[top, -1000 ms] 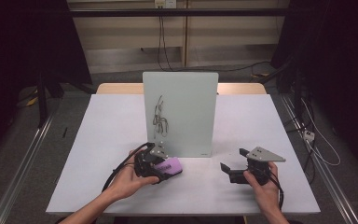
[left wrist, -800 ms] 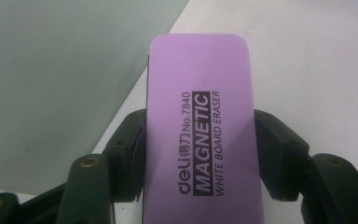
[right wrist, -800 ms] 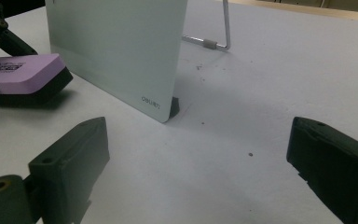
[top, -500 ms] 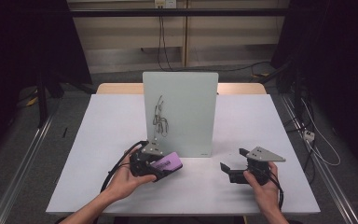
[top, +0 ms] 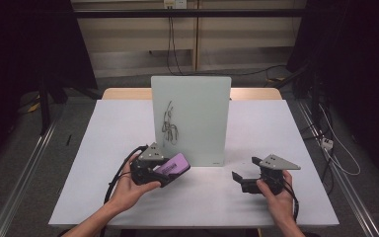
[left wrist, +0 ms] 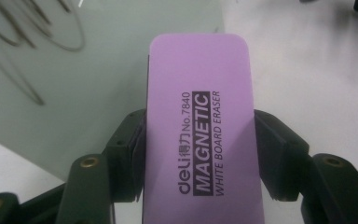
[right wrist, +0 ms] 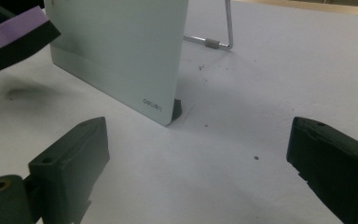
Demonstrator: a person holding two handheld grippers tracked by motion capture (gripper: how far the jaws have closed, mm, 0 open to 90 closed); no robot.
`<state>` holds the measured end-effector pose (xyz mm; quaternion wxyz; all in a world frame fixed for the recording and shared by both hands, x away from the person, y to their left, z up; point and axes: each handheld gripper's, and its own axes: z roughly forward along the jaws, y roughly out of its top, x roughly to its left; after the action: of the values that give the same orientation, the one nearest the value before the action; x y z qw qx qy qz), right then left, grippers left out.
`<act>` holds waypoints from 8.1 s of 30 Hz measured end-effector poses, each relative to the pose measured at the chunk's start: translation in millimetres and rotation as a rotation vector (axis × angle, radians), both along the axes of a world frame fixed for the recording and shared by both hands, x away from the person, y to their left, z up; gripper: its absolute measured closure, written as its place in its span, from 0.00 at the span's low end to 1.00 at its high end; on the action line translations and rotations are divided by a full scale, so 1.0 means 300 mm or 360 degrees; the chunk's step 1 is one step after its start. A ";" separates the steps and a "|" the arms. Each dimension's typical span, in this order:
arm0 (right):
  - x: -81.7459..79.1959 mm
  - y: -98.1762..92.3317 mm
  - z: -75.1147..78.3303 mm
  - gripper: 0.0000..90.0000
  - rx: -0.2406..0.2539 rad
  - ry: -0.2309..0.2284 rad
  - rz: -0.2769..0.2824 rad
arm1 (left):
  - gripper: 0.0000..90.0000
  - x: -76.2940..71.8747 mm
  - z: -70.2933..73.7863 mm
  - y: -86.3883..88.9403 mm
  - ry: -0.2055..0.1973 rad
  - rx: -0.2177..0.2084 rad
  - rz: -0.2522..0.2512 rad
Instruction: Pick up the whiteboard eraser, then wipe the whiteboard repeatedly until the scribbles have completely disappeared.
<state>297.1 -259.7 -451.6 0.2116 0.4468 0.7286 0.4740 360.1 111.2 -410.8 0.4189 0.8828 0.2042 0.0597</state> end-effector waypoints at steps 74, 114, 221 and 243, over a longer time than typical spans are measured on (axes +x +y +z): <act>-0.011 -0.010 0.009 0.06 0.0042 -0.0030 0.0015 | 0.46 0.147 0.341 0.079 -0.0496 -0.0260 0.0253; -0.013 -0.003 0.006 0.06 0.0032 -0.0021 0.0051 | 0.46 0.211 0.352 0.017 -0.0765 -0.0098 0.0224; -0.011 0.006 0.003 0.06 0.0020 -0.0012 0.0069 | 0.46 0.128 0.119 -0.013 -0.0527 0.0195 -0.0025; -0.013 0.004 0.005 0.06 0.0029 -0.0011 0.0069 | 0.46 0.204 0.311 0.011 -0.0627 0.0045 0.0114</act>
<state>293.1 -258.5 -450.3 0.1998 0.4311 0.7331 0.4865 421.2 114.6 -317.6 0.4358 0.8521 0.1487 0.2489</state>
